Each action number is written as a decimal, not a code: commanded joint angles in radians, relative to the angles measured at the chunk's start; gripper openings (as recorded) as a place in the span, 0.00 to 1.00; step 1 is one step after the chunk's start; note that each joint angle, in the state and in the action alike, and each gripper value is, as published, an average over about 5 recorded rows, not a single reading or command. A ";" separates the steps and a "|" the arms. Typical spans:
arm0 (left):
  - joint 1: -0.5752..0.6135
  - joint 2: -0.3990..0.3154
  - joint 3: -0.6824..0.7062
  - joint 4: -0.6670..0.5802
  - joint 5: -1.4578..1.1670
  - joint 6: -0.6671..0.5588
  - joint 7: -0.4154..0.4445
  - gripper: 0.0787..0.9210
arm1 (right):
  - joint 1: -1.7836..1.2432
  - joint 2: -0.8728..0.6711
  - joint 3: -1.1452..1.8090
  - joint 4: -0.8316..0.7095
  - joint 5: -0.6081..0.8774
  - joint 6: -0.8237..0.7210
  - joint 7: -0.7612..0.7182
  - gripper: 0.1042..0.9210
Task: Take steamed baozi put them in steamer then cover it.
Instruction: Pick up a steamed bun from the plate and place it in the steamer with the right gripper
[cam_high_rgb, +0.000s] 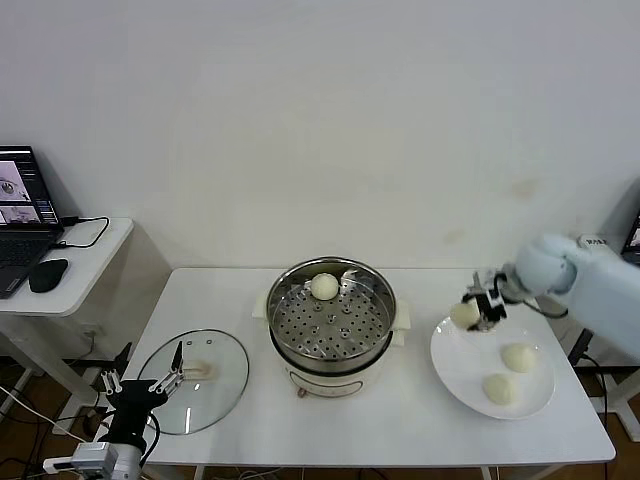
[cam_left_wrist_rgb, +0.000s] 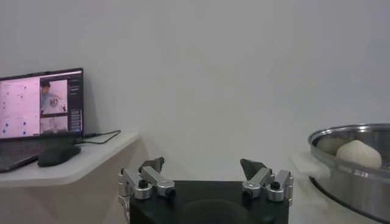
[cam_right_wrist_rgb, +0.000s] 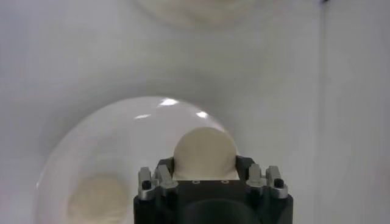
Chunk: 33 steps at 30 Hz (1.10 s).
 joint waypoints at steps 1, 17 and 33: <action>0.000 0.001 -0.001 -0.001 -0.001 0.001 0.001 0.88 | 0.449 0.076 -0.225 0.134 0.226 -0.074 0.011 0.64; 0.009 -0.008 -0.013 -0.013 0.000 -0.002 0.002 0.88 | 0.318 0.524 -0.245 0.123 0.601 -0.354 0.284 0.65; 0.007 -0.023 -0.007 -0.018 0.004 -0.003 0.005 0.88 | 0.126 0.681 -0.222 -0.067 0.535 -0.411 0.345 0.65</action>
